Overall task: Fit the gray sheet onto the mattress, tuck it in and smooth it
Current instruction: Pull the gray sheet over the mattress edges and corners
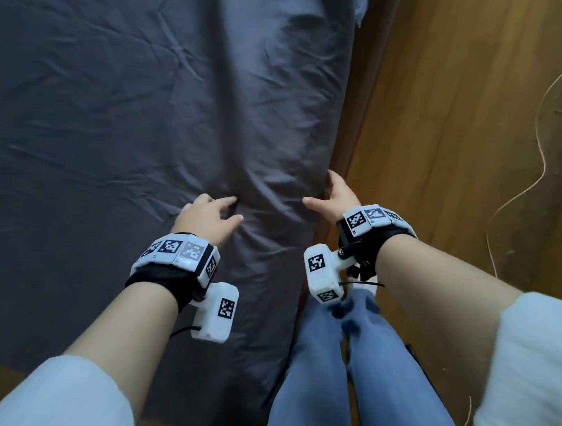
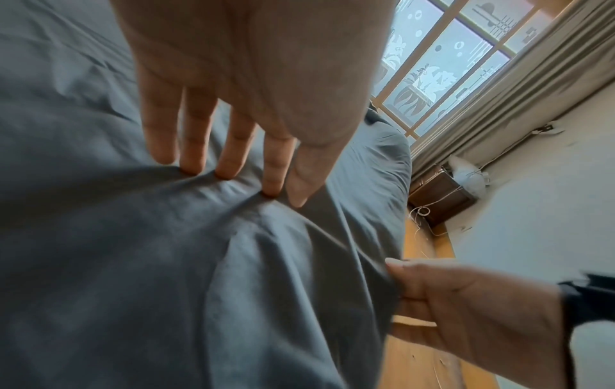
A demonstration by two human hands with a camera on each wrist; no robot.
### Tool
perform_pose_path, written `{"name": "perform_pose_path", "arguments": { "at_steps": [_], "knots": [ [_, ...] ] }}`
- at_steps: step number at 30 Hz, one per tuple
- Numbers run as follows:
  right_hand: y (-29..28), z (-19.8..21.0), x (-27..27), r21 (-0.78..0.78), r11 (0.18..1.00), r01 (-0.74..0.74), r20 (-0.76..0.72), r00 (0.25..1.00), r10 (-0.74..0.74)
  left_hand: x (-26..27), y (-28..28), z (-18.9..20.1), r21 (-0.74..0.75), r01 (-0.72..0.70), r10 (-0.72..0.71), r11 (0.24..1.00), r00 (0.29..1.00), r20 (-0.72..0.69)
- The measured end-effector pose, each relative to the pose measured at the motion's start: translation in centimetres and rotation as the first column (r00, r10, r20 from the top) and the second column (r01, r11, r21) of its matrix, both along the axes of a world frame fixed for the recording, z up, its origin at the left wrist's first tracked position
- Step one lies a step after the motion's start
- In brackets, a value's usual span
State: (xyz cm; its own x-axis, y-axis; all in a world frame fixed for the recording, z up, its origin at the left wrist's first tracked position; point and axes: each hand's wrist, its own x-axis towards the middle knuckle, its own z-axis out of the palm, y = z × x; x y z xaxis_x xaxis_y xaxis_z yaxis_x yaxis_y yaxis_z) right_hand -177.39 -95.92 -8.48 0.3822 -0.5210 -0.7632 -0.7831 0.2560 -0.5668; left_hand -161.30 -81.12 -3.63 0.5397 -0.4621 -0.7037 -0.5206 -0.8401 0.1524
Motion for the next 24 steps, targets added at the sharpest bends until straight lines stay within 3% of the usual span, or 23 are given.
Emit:
{"name": "perform_pose_path", "arguments": {
  "at_steps": [4, 6, 8, 10, 12, 14, 16, 19, 24],
  "knots": [
    [0.2, 1.3, 0.8, -0.118, 0.991, 0.060, 0.100, 0.994, -0.048, 0.4, -0.8, 1.1, -0.005, -0.013, 0.012, 1.000, 0.997, -0.070],
    [0.9, 2.6, 1.2, -0.109, 0.991, 0.073, 0.220, 0.974, -0.048, 0.4, -2.1, 1.9, -0.136, -0.119, 0.092, 0.984, 0.976, -0.195],
    [1.5, 3.8, 1.7, -0.123, 0.992, -0.038, 0.294, 0.953, 0.073, 0.1, -3.7, 3.2, -0.245, -0.398, 0.252, 0.884, 0.847, -0.468],
    [1.8, 4.7, 2.1, -0.148, 0.949, -0.280, 0.283, 0.907, 0.312, -0.2, -5.4, 4.1, -0.216, -0.577, 0.328, 0.787, 0.689, -0.646],
    [1.9, 5.3, 2.4, -0.165, 0.844, -0.511, 0.227, 0.813, 0.537, -0.1, -6.3, 4.0, -0.185, -0.571, 0.341, 0.800, 0.686, -0.643],
    [1.7, 5.8, 2.4, -0.163, 0.786, -0.597, 0.192, 0.762, 0.619, 0.7, -6.4, 3.0, -0.197, -0.559, 0.372, 0.806, 0.736, -0.565],
    [1.4, 5.5, 1.9, -0.163, 0.798, -0.581, 0.177, 0.778, 0.603, 2.1, -5.5, 1.1, -0.226, -0.578, 0.422, 0.784, 0.764, -0.488],
    [0.8, 4.6, 1.0, -0.123, 0.871, -0.476, 0.142, 0.860, 0.490, 3.8, -3.8, -1.2, -0.263, -0.591, 0.476, 0.762, 0.788, -0.391],
    [0.3, 3.6, 1.9, -0.042, 0.940, -0.340, 0.124, 0.931, 0.342, 4.2, -2.2, -3.1, -0.241, -0.543, 0.448, 0.804, 0.820, -0.356]
  ]
}}
